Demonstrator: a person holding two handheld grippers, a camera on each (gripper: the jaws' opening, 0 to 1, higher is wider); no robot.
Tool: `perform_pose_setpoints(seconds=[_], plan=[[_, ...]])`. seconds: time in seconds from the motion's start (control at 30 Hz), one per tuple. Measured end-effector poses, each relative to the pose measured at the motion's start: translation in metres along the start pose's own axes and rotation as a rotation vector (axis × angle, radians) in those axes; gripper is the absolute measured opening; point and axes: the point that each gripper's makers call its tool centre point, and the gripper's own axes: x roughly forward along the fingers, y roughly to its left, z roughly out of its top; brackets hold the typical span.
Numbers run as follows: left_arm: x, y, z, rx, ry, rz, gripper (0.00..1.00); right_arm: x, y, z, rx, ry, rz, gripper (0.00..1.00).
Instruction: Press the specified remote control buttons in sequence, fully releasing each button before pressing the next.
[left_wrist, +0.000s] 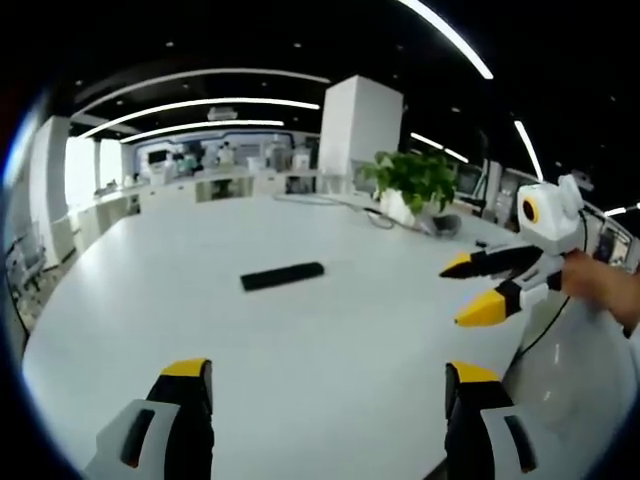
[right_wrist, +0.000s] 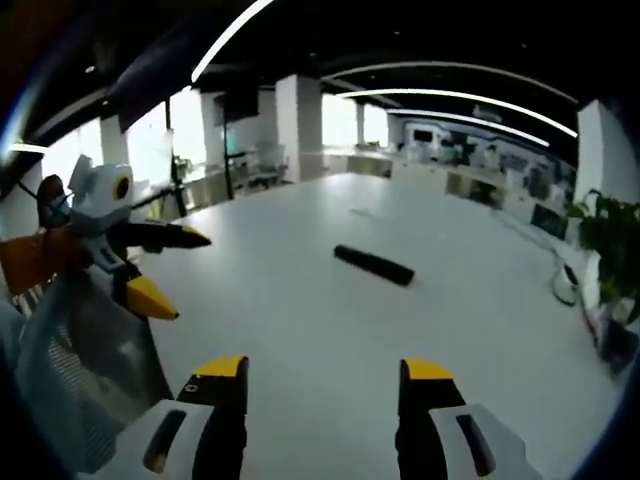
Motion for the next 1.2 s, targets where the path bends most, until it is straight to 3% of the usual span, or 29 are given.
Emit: perform_pose_setpoints(seconds=[0.57,1.2], plan=[[0.002,0.003,0.002,-0.017,0.003,0.003,1.0,-0.004,-0.007,0.007,0.027,-0.009,0.001,0.56],[0.013,0.025,0.028,0.006,-0.022,0.013,0.98,0.001,-0.022,0.033,-0.016,-0.038,-0.012,0.55]])
